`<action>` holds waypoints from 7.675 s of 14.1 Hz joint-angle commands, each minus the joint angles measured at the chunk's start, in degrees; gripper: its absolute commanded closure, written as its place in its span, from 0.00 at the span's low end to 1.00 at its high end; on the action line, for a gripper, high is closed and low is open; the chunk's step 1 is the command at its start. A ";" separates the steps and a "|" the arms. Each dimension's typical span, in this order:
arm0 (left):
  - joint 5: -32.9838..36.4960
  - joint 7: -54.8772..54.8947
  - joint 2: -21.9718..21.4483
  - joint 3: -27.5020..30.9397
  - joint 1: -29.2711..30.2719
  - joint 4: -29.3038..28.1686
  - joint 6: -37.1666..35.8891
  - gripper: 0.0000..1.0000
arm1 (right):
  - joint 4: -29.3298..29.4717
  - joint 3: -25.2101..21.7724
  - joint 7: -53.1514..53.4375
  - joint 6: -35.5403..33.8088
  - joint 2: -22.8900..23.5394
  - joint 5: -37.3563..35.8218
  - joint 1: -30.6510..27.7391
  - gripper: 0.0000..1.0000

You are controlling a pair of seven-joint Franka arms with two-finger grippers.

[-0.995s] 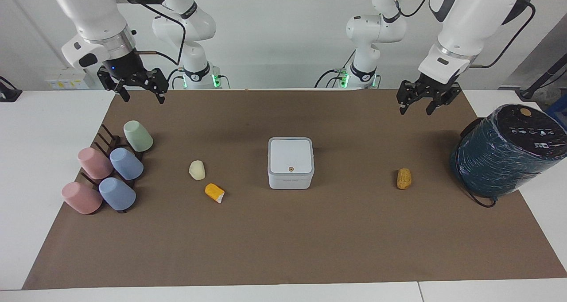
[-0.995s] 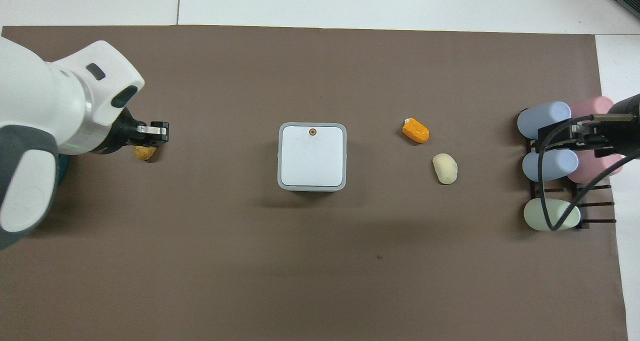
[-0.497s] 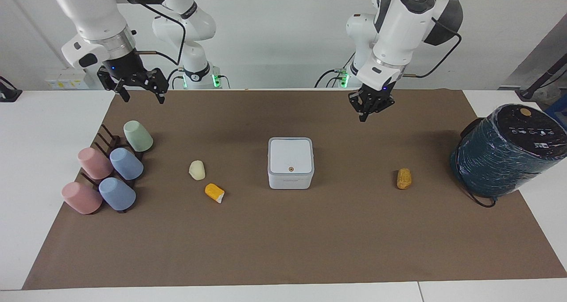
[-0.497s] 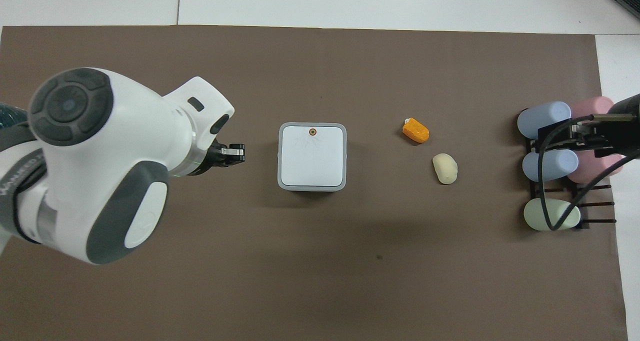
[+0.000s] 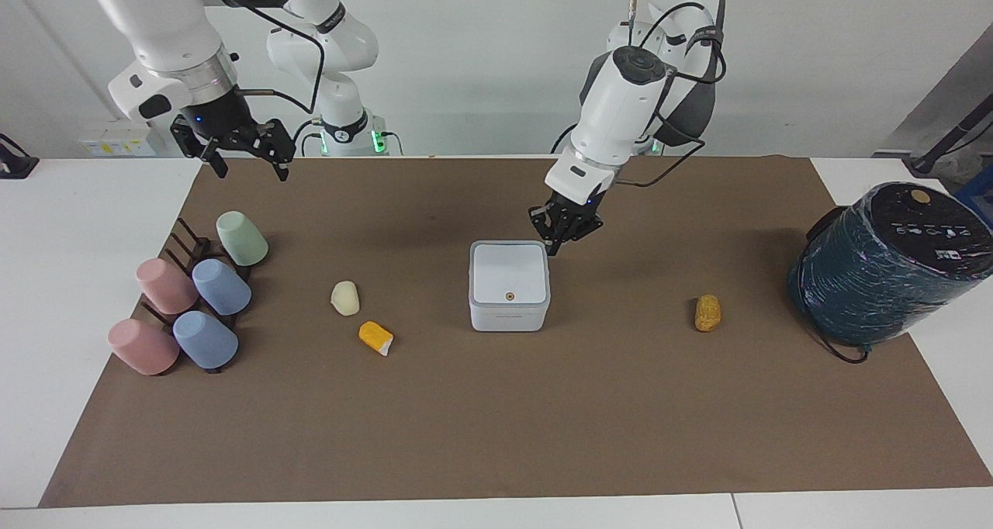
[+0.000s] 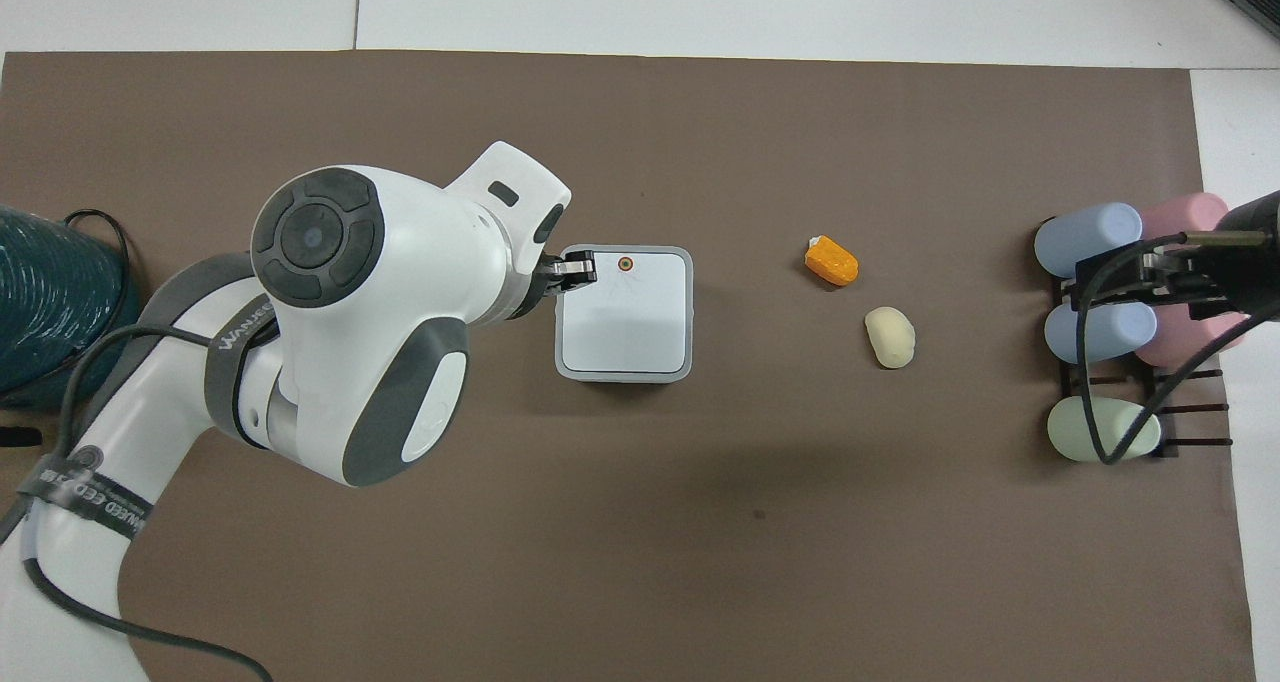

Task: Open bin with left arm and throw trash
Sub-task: 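Reach the left gripper forward to the white bin lid, then lift the bin lid with the left gripper while the right gripper reaches, then grasp the cream piece with the right gripper while the left gripper withdraws, then drop the cream piece in the bin while the left gripper grasps the nugget, then carry the nugget toward the bin with the left gripper while the right gripper withdraws, then release the nugget into the bin while the right gripper grasps the orange piece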

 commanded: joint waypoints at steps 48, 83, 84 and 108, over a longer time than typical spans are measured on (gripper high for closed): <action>6.57 34.71 0.81 2.02 22.54 -11.65 5.38 0.00 | -26.66 0.33 1.34 47.92 5.27 1.40 12.89 1.00; 15.97 46.88 8.72 1.93 25.64 -8.94 9.98 1.00 | -13.54 0.33 -6.59 52.39 20.13 3.86 16.16 0.00; 15.97 43.90 9.07 1.93 23.80 -7.18 7.96 1.00 | -14.33 0.33 -10.90 52.40 20.13 3.16 15.72 0.00; -0.28 -4.64 8.63 1.49 -5.05 9.00 -3.66 0.18 | -17.67 0.51 -53.83 53.54 24.97 3.95 9.48 1.00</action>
